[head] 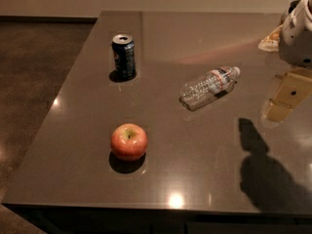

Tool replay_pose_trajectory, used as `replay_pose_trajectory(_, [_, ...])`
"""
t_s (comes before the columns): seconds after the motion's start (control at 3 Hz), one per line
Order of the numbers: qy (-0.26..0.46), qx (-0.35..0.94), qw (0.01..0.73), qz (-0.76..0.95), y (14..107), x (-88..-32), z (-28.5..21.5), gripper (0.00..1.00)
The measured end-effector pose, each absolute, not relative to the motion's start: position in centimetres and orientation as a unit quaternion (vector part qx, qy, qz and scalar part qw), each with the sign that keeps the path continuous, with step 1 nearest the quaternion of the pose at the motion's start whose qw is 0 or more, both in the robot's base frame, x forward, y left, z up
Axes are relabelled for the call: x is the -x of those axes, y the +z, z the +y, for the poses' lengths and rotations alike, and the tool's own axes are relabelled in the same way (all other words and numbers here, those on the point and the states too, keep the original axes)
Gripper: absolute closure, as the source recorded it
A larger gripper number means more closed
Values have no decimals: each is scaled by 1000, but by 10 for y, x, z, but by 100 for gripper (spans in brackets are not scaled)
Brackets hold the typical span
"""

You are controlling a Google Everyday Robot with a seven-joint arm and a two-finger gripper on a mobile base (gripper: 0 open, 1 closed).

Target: Move apple near pepsi can

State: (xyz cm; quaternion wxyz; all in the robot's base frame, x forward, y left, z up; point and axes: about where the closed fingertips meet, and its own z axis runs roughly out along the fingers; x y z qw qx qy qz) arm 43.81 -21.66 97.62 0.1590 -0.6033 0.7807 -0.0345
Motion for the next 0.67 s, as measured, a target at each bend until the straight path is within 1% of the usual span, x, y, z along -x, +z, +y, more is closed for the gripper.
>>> replay_pose_trajectory(0.67, [-25, 605, 171, 777, 970, -437, -209, 0])
